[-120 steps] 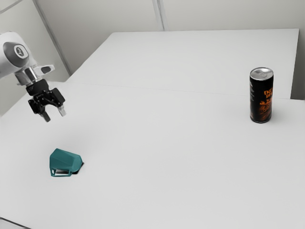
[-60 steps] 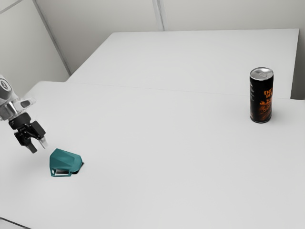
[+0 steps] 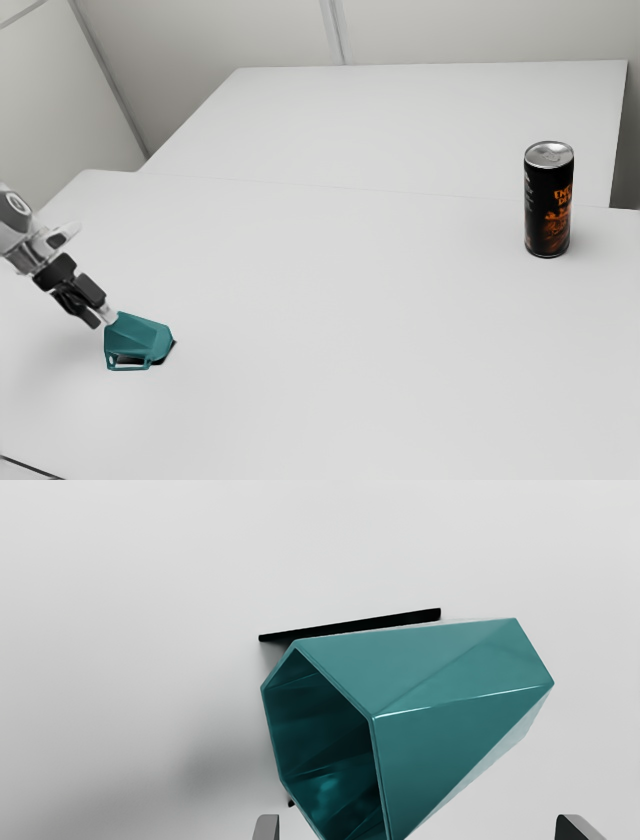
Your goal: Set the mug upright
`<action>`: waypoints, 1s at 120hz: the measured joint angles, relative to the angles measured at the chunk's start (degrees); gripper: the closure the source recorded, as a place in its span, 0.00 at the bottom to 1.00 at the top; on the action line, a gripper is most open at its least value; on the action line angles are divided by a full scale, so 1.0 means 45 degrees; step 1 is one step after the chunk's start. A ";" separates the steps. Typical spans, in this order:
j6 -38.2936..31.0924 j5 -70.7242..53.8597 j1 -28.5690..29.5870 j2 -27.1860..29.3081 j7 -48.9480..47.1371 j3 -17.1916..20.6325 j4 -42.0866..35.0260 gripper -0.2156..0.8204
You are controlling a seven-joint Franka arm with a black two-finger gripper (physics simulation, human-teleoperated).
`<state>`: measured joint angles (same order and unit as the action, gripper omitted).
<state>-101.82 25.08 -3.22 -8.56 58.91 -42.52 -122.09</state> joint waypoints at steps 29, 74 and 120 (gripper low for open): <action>-0.0221 0.1433 0.0013 -0.0054 0.1057 0.0000 -0.0500 0.21; -0.0018 0.2870 0.0206 -0.0176 0.2017 -0.0007 -0.1329 0.21; 0.0252 0.3594 0.0303 -0.0216 0.2517 -0.0161 -0.1602 0.30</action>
<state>-100.69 41.25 -1.85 -9.53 70.24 -43.24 -129.30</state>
